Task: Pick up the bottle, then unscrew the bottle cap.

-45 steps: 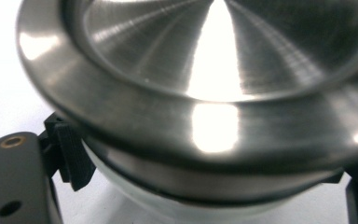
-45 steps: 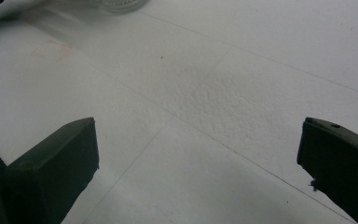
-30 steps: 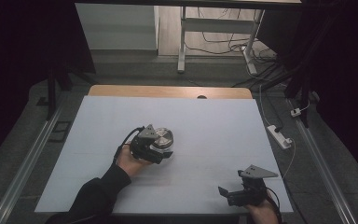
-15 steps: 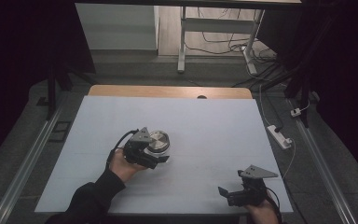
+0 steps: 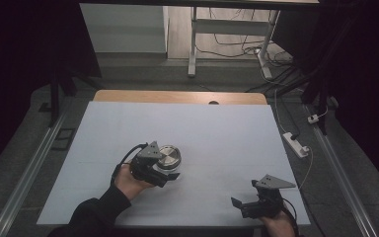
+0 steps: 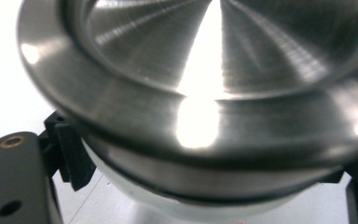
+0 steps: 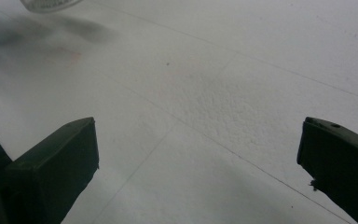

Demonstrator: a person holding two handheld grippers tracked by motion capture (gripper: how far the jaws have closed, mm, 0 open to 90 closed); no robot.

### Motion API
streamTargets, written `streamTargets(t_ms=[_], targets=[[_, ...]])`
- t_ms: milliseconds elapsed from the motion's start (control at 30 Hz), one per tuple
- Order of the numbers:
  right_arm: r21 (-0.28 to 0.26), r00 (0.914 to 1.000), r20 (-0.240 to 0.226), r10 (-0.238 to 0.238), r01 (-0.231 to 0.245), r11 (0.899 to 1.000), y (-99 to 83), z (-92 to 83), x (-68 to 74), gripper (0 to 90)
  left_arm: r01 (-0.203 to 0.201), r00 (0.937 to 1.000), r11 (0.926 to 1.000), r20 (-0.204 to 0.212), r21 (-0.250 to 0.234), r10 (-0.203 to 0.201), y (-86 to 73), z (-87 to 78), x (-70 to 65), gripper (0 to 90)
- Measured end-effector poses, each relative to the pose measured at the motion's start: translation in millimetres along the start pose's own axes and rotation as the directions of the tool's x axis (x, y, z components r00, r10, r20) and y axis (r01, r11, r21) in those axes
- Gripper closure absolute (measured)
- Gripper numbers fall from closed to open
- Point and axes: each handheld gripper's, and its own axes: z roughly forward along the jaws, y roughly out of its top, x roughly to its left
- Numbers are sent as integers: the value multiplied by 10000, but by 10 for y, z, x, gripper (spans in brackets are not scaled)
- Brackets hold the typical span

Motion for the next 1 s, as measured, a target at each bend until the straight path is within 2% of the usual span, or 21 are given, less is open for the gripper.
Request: streamTargets(t_ms=[267, 400, 733, 1000], targets=[[-273, 9998, -186, -31, 26, 9996, 39, -21, 21, 0, 96, 9999, 9999, 73, -48, -96, -21, -7, 2, 153], [-305, 9984, -297, -488, 479, 9984, 92, -8, 96, 0, 47, 10000, 10000, 45, -69, -47, -27, -9, -22, 152], [-401, 9942, -433, -988, 971, 9945, 212, 27, 189, 0, 133, 9999, 9999, 89, -73, -133, -64, 11, -43, 152], [-736, 9833, -831, -1617, 1558, 9850, 366, 102, 332, 0, 124, 9999, 9999, 47, -103, -124, -77, -13, -81, 153]])
